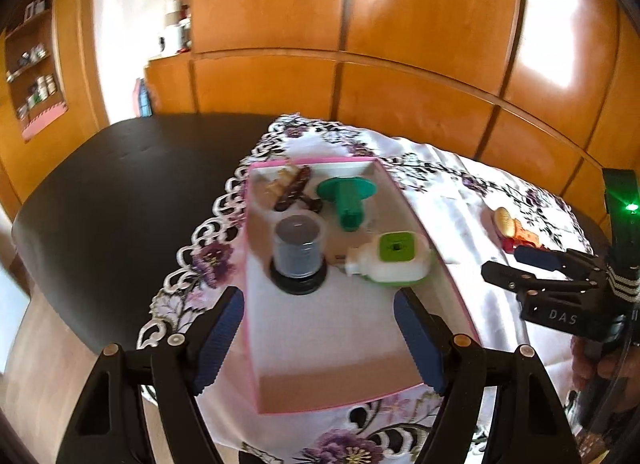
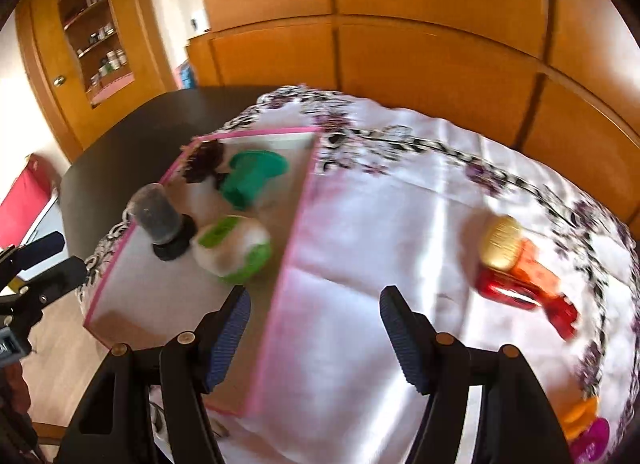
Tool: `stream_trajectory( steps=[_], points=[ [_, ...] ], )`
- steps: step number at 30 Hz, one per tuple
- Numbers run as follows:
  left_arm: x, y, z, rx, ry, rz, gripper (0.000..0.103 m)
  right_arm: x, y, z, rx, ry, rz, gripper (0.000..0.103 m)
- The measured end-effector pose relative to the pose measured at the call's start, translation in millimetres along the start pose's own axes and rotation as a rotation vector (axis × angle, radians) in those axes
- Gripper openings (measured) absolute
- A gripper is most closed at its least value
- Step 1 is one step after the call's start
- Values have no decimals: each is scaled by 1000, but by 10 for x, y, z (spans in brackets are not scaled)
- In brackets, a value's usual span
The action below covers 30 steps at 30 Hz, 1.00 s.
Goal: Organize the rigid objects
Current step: 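Move both tools back toward the remaining toys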
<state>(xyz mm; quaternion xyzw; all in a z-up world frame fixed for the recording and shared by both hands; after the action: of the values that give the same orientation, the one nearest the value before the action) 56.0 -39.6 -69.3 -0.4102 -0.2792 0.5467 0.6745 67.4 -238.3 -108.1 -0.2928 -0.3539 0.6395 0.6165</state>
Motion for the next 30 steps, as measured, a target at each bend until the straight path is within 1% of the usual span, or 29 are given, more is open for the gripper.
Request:
stream_trajectory(
  steps=[3,7,13,19,21,24,26,28,29,30],
  points=[
    [-151,-15,-17,2,29,-27,78,-230,54,121,-6,47,-20,68],
    [-410,-27,-54,8,83,-64,78,-652,129,317,-8,129,-65,68],
    [-866,5,-122,31,174,-130,78,-1366,210,690,-23,273,-164,68],
    [-1298,79,-218,78,257,-164,77,-2078,189,1072,-75,439,-266,68],
    [-1448,95,-244,84,280,-179,77,-2370,225,1189,-96,504,-337,68],
    [-1641,104,-283,96,317,-195,77,-2732,331,1308,-146,539,-512,68],
    [-1800,119,-318,106,349,-214,77,-2870,443,1361,-175,543,-604,68],
    [-1926,148,-364,119,380,-219,77,-2990,547,1398,-175,545,-700,68],
    [-1973,166,-392,130,393,-216,77,-3032,549,1452,-207,538,-729,68],
    [-2032,188,-437,146,408,-208,76,-3034,551,1477,-220,545,-739,68]
  ],
)
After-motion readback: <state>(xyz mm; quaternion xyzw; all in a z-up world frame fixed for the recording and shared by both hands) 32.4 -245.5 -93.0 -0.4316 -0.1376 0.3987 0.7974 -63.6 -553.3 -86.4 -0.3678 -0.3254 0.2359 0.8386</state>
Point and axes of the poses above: each gripper's, at about its wrist camera, not at the fingertips, and z roughly against the way its jaws point, x to its left, y to its underside, the point moved 6 cm from there along -z, roughly the way its jaws point, and after that the axes turned 15 degrees about -x, right-handed, at the moved point
